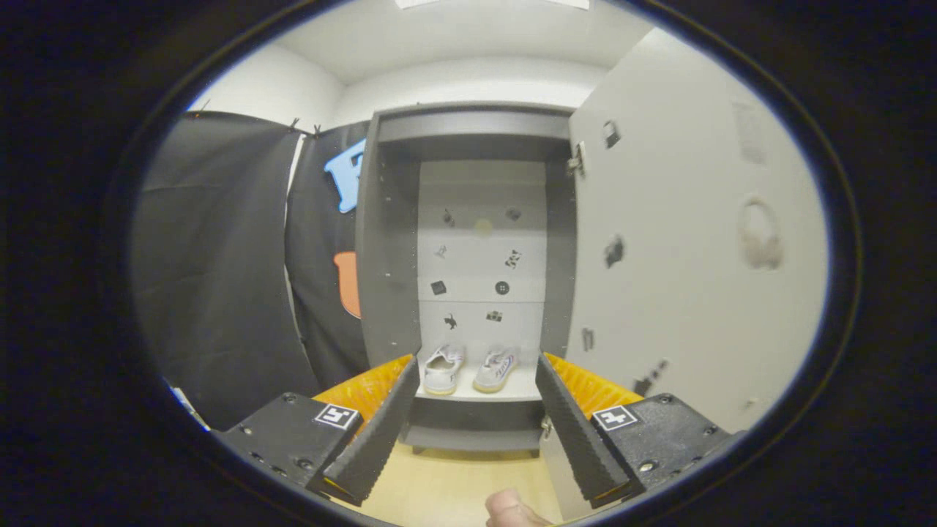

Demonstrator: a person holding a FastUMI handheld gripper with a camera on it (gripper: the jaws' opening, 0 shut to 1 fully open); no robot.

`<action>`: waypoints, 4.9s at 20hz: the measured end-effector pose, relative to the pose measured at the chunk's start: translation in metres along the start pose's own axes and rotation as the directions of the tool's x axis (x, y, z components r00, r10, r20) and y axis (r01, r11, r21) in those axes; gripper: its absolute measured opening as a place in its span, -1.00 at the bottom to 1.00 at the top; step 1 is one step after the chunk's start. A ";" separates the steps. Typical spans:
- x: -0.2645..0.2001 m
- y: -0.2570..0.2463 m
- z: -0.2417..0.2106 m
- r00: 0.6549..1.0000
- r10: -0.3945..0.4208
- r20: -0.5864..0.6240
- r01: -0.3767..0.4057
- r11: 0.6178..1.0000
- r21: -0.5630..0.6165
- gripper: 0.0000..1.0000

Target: Open the shoe cabinet door, grab the shoes and put them into the shoe cabinet, then close the shoe cabinet door.

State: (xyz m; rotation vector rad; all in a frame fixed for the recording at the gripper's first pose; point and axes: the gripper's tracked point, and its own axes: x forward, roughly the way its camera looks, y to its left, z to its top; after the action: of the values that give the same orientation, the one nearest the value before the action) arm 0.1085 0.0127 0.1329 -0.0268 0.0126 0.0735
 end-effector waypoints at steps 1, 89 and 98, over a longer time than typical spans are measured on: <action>-0.026 -0.012 0.003 1.000 -0.020 0.006 0.020 1.000 0.005 1.00; 0.055 0.052 -0.053 0.979 0.019 -0.204 -0.019 1.000 0.003 0.94; -0.051 0.031 -0.031 0.985 0.056 -0.165 -0.046 0.997 0.066 0.94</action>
State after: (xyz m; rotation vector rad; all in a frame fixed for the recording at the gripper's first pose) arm 0.0549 0.0386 0.1015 0.0295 0.1832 0.1218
